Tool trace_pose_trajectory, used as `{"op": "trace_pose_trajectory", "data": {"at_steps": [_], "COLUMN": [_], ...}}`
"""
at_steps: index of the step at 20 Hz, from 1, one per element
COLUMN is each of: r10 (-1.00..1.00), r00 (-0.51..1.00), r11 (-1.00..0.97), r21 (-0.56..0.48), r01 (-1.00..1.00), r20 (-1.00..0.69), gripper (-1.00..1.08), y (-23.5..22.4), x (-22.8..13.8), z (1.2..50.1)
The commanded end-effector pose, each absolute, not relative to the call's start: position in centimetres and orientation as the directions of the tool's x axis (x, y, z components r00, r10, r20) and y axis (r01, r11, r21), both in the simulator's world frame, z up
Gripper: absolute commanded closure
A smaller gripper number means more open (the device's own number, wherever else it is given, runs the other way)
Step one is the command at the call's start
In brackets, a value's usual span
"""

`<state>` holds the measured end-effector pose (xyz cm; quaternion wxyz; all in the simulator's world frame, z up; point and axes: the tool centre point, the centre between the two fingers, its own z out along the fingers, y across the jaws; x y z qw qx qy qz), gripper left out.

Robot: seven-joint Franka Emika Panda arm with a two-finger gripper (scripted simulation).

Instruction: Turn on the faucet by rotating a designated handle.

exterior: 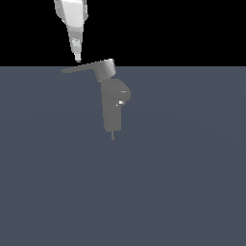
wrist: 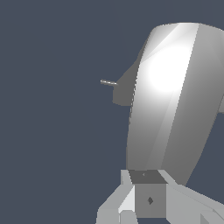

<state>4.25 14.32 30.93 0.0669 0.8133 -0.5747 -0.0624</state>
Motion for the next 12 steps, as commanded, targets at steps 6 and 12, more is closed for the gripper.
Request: {"op": "trace_pose_trajectory", "data": {"at_steps": [6, 12], "r10": [-0.975, -0.984], "r00": [0.224, 0.18], "r11": [-0.221, -0.177], "r21": [0.191, 0.195], "r01": [-0.956, -0.965], "r20": [-0.007, 0.001], "gripper": [1.08, 1.08], "y": [16.4, 17.3], "x": [5.9, 6.5], "z": [27.8, 26.5]}}
